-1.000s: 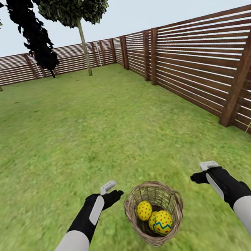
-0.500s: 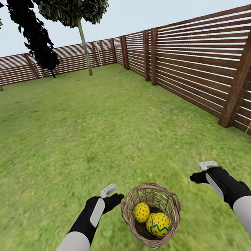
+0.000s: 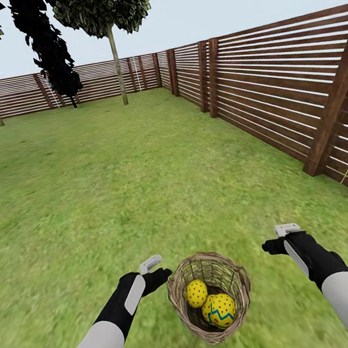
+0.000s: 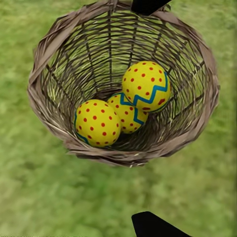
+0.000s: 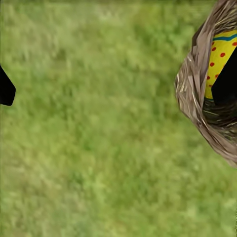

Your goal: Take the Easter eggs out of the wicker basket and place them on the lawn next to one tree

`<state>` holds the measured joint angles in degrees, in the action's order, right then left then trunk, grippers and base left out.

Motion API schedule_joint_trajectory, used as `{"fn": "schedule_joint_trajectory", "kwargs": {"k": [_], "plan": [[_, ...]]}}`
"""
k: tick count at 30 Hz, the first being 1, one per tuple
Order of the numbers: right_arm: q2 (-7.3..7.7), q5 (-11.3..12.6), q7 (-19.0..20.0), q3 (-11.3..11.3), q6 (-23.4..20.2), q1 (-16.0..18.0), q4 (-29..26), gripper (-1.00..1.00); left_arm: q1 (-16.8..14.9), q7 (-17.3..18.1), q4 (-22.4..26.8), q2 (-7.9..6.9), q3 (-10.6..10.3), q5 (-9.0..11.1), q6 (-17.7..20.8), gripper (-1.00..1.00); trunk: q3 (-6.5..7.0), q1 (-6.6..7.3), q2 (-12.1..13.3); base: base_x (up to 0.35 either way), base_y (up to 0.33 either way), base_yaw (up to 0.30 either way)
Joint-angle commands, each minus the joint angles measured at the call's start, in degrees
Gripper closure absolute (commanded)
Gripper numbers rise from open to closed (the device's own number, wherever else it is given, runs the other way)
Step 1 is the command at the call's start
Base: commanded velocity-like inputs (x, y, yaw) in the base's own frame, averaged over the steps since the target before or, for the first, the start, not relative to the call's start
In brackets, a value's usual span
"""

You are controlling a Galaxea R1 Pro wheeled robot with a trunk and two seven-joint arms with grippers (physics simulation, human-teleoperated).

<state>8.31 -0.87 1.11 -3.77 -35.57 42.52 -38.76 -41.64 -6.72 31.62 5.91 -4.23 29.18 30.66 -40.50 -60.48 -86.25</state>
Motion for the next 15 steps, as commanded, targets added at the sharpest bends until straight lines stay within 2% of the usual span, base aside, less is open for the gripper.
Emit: {"fn": "schedule_joint_trajectory", "kwargs": {"k": [1, 15], "plan": [[-0.04, -0.1, 0.1, -0.1, -0.3, 0.0, -0.1, -1.0, 0.0, -0.5, 0.1, -0.06, -0.3, 0.6, 0.2, -1.0, -0.24, -0.22, -0.4, 0.0, 0.0, 0.0], [-0.46, -0.2, 0.1, -0.1, -0.3, 0.0, -0.2, -1.0, 0.0, -0.5, 0.0, -0.11, -0.3, 0.6, 0.0, -1.0, -2.75, -3.3, -6.1, 0.0, 0.0, 0.0]]}}
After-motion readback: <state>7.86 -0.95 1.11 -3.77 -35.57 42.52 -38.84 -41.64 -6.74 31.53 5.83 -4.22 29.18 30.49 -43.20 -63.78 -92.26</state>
